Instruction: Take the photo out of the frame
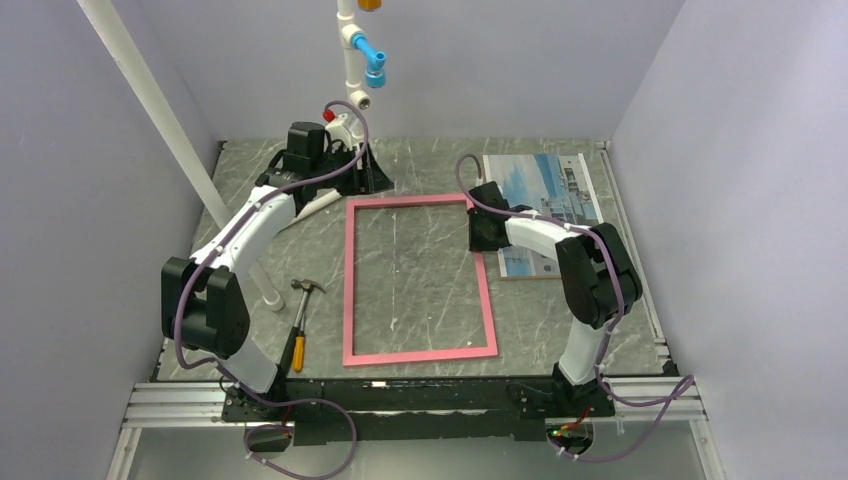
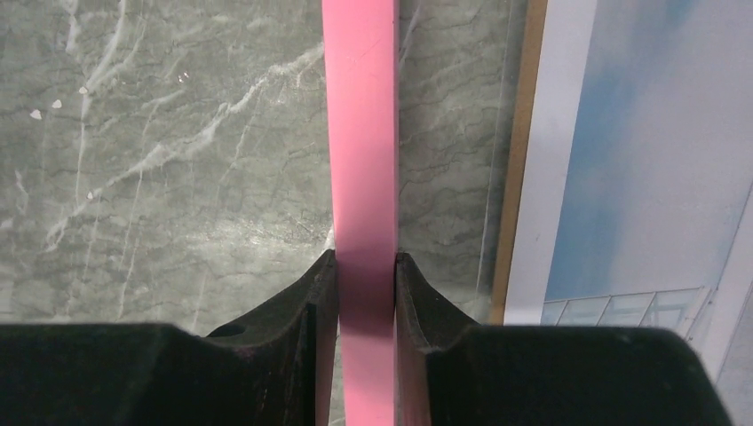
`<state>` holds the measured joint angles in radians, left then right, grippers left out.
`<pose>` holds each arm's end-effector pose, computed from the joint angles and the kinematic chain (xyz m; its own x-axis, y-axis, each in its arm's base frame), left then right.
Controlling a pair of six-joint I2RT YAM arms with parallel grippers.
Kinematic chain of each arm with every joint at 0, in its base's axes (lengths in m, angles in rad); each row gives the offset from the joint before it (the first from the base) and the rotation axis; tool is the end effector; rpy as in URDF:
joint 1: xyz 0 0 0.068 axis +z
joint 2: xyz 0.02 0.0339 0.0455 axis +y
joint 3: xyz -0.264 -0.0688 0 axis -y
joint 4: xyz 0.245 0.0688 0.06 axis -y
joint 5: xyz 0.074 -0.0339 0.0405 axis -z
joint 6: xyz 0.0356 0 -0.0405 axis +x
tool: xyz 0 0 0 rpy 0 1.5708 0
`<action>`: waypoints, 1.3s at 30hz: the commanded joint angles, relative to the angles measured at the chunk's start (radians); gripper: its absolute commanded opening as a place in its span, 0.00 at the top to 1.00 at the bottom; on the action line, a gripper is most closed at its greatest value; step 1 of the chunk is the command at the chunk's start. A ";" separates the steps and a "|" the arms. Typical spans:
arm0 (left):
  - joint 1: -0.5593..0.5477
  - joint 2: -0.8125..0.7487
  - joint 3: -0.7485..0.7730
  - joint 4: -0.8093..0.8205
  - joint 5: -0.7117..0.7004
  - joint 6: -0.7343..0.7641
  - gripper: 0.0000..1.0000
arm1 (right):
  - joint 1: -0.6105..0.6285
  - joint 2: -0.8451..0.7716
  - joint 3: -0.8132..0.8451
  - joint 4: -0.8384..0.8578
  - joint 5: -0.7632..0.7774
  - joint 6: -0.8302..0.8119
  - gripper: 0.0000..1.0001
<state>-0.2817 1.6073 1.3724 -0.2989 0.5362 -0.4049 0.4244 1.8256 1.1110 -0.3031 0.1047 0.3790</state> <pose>0.3522 -0.1209 0.3254 -0.7098 -0.1471 -0.6889 0.4154 0.7023 -0.5780 0.3372 0.1483 0.1607 -0.8534 0.0182 -0.5209 -0.0471 0.9926 0.1117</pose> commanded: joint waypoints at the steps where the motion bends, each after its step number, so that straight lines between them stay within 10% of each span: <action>1: 0.004 -0.022 0.005 0.022 0.008 0.021 0.32 | 0.002 -0.015 0.041 0.034 0.033 0.044 0.86; 12: -0.021 -0.009 -0.058 0.129 0.079 0.038 0.30 | -0.019 -0.183 0.034 -0.042 0.148 0.001 0.32; 28: -0.455 0.348 0.148 0.288 -0.124 -0.083 0.32 | -0.774 -0.517 -0.333 0.202 -0.086 0.234 0.26; 39: -0.561 0.729 0.483 0.329 -0.187 -0.241 0.37 | -0.952 -0.467 -0.366 0.320 -0.085 0.242 0.22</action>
<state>-0.8204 2.2688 1.7500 -0.0109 0.3889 -0.5724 -0.4850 1.3289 0.7589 -0.0937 0.0418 0.6006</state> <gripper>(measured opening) 0.636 0.772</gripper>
